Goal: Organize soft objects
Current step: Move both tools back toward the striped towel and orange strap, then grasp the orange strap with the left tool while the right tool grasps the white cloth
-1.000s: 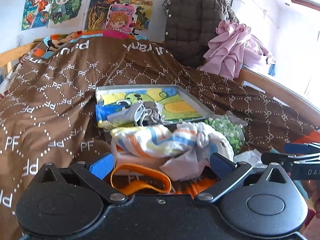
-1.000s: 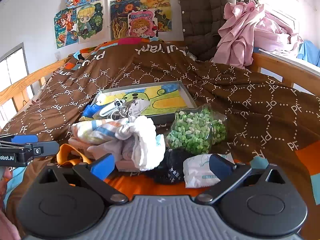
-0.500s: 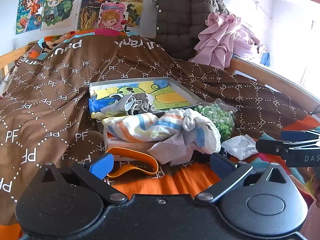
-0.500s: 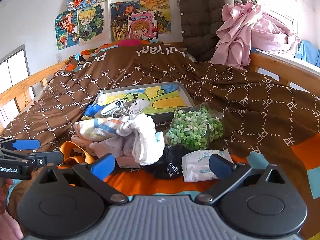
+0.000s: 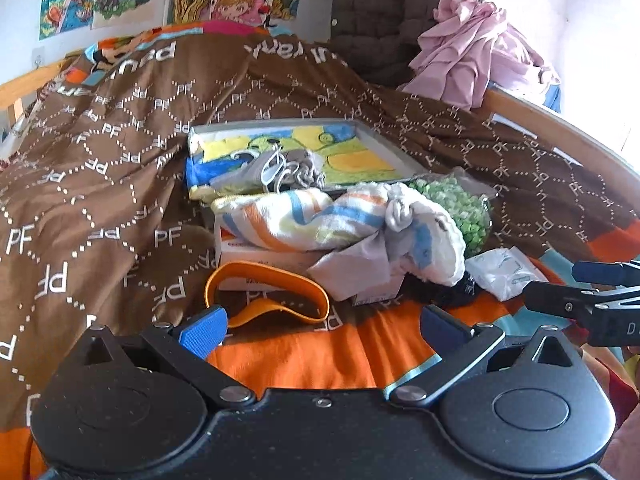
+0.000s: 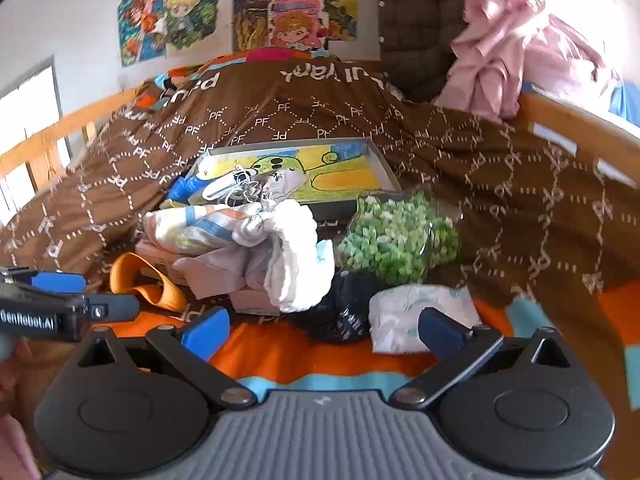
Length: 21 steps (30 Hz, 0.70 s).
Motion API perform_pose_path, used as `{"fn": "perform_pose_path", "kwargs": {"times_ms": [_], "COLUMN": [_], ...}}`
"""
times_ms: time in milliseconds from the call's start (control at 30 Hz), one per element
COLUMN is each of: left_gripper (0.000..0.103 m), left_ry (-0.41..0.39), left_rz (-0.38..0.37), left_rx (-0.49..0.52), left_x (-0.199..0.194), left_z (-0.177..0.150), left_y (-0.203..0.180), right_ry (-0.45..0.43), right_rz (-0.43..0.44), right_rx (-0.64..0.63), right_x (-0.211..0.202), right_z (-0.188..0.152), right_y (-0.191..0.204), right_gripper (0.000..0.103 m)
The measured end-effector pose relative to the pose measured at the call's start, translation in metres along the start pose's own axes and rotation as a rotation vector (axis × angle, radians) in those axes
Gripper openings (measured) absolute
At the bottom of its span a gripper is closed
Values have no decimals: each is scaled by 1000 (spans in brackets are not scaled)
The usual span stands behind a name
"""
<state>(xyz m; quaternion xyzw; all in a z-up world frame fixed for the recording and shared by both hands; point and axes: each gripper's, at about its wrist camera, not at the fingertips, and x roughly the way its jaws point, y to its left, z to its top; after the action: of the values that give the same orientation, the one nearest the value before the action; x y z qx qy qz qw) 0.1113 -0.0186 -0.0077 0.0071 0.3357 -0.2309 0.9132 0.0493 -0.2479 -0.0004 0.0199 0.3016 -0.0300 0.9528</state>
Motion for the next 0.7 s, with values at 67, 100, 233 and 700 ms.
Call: {"fn": "perform_pose_path", "kwargs": {"times_ms": [67,100,233,700], "left_gripper": [102,102,102,102], "left_ry": [16,25,55,103], "left_rz": [-3,-8,-24,-54], "left_rx": [-31,-55,-181,-291], "left_x": [5,9,25,65], "left_z": [1,1,3,5], "left_y": [3,6,15,22], "right_ry": [0,2,18,25], "right_rz": [-7,-8,9,54], "right_rx": [-50,-70,-170,-457], "right_x": [5,7,21,69], "right_z": [3,4,7,6], "right_y": [5,7,15,38], "right_gripper": [103,103,103,103]}}
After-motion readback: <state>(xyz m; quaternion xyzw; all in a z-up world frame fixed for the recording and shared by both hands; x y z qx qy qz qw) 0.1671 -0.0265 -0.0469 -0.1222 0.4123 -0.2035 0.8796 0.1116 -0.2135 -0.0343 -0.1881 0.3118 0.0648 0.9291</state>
